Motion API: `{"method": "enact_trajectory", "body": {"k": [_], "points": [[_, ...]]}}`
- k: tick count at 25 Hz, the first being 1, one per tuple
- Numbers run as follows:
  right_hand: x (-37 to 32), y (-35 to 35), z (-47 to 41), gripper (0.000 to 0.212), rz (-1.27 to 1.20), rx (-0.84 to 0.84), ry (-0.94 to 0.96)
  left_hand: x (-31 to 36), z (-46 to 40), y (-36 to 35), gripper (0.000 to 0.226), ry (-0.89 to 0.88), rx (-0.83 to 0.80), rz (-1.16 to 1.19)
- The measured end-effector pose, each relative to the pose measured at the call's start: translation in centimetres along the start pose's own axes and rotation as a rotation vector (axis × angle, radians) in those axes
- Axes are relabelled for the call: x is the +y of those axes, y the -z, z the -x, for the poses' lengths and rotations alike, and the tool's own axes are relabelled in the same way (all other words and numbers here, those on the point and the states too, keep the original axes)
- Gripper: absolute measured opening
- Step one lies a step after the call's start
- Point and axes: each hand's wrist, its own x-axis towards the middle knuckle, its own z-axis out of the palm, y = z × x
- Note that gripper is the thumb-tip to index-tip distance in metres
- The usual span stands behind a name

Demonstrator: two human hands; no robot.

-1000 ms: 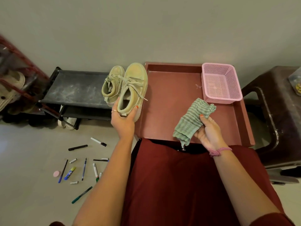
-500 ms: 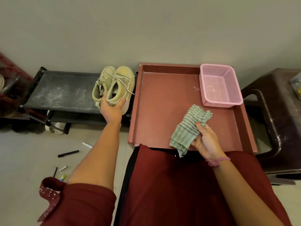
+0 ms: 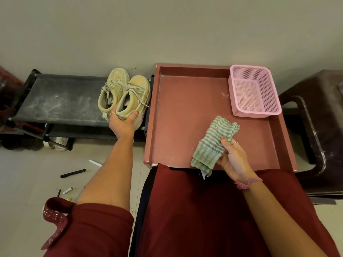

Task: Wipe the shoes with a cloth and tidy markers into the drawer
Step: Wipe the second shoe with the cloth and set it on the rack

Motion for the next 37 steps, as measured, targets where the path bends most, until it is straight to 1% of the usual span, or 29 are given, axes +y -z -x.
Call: {"method": "enact_trajectory", "body": {"k": [3,7,12,13,15,17,20,22,24,27,28,29,31,32,34,35,37], "points": [[0.0,0.1,0.0,0.026,0.01,-0.002,-0.003,0.0,-0.5,-0.3,0.069,0.009,0.024,0.017],[0.1,0.2,0.0,0.025,0.002,-0.004,-0.001,-0.2,-1.3,-0.7,0.073,0.03,0.038,0.004],[0.2,0.1,-0.1,0.025,0.006,-0.014,-0.003,-0.7,-1.6,-0.5,0.077,-0.008,0.021,-0.087],[0.3,0.1,-0.1,0.025,0.006,-0.017,-0.004,-0.8,-1.6,-0.7,0.079,0.009,0.024,-0.145],[0.4,0.0,-0.2,0.024,0.002,-0.023,-0.003,-0.7,-1.4,-0.9,0.084,0.105,0.027,-0.315],[0.5,0.1,-0.2,0.023,-0.001,-0.026,-0.003,-0.6,-1.1,-0.8,0.09,0.134,-0.027,-0.464],[0.6,0.0,-0.4,0.023,-0.003,-0.022,-0.007,-0.8,-1.2,0.7,0.104,0.05,-0.154,-0.599],[0.7,0.0,-0.4,0.021,-0.007,-0.012,-0.004,-1.2,-1.5,2.5,0.108,-0.067,-0.197,-0.749],[0.7,0.1,-0.4,0.02,-0.009,-0.002,-0.001,-1.5,-1.9,4.5,0.102,-0.209,-0.196,-0.852],[0.8,0.2,-0.4,0.019,-0.004,0.001,0.005,-1.3,-3.2,6.8,0.098,-0.298,-0.109,-0.879],[0.8,0.3,-0.3,0.019,-0.002,-0.002,0.006,-1.0,-3.8,7.4,0.096,-0.325,-0.106,-0.921],[0.9,0.4,-0.3,0.019,-0.001,-0.005,0.006,-0.7,-4.3,7.8,0.089,-0.362,-0.128,-0.979],[0.9,0.5,-0.3,0.02,-0.004,-0.008,0.003,-0.1,-5.4,8.0,0.066,-0.411,-0.202,-1.082],[0.9,0.5,-0.3,0.02,-0.005,-0.01,0.003,0.2,-5.9,7.9,0.056,-0.384,-0.23,-1.107],[0.8,0.5,-0.2,0.021,-0.008,-0.013,0.004,0.9,-6.7,7.4,0.04,-0.255,-0.252,-1.111],[0.8,0.6,-0.2,0.021,-0.011,-0.014,0.005,1.1,-7.0,7.1,0.035,-0.212,-0.255,-1.096],[0.8,0.6,-0.2,0.021,-0.016,-0.014,0.005,1.4,-7.1,6.8,0.028,-0.194,-0.236,-0.996]]}}
